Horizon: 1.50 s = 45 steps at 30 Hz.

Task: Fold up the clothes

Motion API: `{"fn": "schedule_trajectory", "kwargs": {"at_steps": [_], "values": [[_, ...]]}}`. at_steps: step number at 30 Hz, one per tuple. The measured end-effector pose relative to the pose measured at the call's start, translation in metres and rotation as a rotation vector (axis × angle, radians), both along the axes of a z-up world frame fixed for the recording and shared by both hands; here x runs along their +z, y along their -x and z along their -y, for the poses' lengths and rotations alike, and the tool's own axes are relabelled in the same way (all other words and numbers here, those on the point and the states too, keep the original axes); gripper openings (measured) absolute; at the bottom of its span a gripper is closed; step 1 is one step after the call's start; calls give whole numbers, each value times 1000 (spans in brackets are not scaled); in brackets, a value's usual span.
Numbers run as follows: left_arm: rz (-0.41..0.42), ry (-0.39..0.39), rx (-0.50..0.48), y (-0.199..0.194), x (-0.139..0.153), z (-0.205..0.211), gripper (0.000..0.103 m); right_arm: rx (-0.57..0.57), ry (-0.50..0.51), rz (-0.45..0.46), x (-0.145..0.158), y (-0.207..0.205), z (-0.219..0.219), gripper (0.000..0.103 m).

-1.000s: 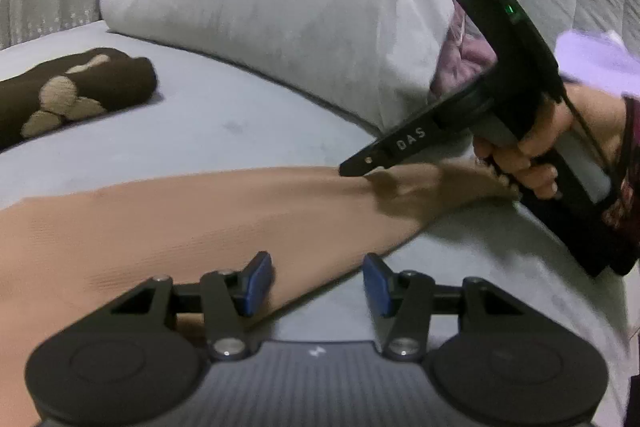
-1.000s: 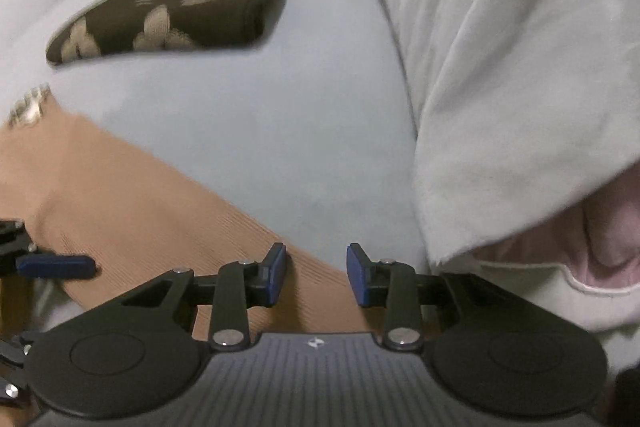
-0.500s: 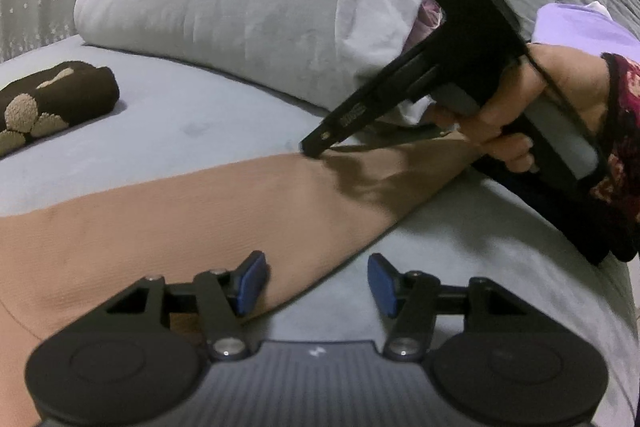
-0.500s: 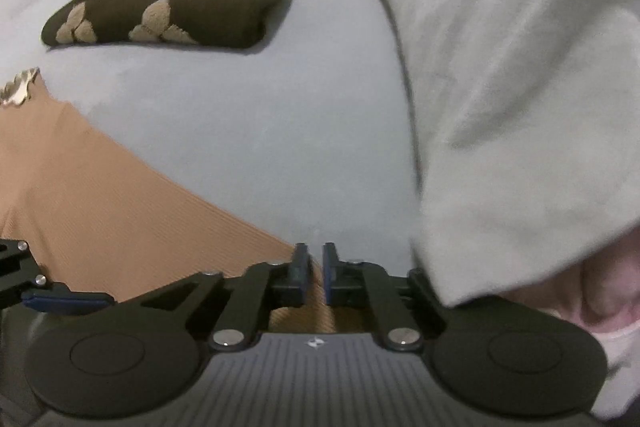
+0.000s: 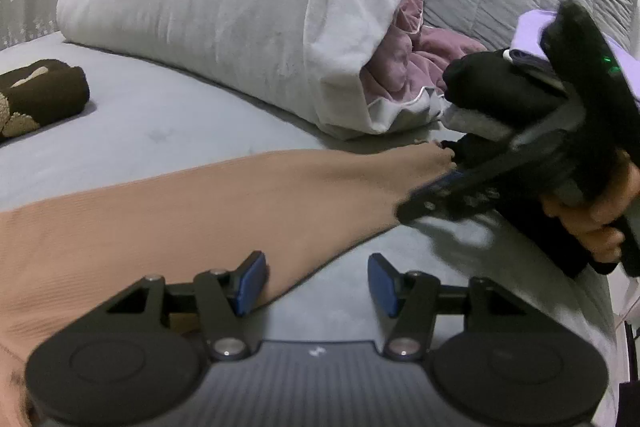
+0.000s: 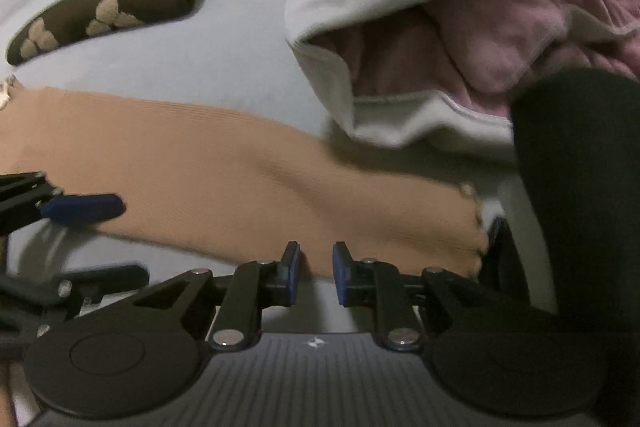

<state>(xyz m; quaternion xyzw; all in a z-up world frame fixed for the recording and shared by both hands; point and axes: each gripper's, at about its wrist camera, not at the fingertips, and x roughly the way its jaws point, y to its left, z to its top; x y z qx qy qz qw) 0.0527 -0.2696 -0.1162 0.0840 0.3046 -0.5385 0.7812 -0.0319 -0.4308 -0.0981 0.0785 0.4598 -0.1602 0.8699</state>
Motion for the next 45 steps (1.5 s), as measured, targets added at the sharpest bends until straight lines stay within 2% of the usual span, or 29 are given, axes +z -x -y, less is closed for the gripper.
{"fn": "schedule_trajectory", "kwargs": {"at_steps": [3, 7, 9, 11, 13, 16, 20, 23, 27, 29, 31, 38, 45], "values": [[-9, 9, 8, -1, 0, 0, 57, -3, 12, 18, 9, 10, -4, 19], [-7, 8, 12, -1, -1, 2, 57, -52, 70, 128, 27, 3, 0, 25], [-7, 9, 12, 0, -2, 2, 57, -103, 64, 163, 29, -6, 11, 25], [-12, 12, 12, -1, -2, 2, 57, -151, 48, 131, 20, -15, 20, 25], [-16, 15, 12, -1, -3, 1, 57, -198, 98, 43, 2, -34, 15, 26], [-14, 14, 13, 0, -4, 2, 57, -232, 165, 37, -16, -37, 9, 32], [-11, 21, 24, 1, -3, 0, 58, -301, 187, 105, -16, -38, 20, 35], [0, 40, 32, 5, 5, -12, 58, -330, 190, 109, -8, -39, 14, 36], [26, 72, 75, 6, 22, -48, 59, -279, 135, 158, 7, -33, -4, 40], [34, 67, 117, 2, 27, -70, 59, -249, 101, 180, 14, -37, -17, 45], [44, 55, 162, -3, 32, -92, 60, -211, 70, 193, 18, -45, -35, 45], [76, -39, 337, -17, 39, -164, 60, -73, 31, 195, 23, -74, -103, 49], [88, -95, 498, -28, 41, -234, 61, 47, -3, 207, 31, -105, -169, 51]]}}
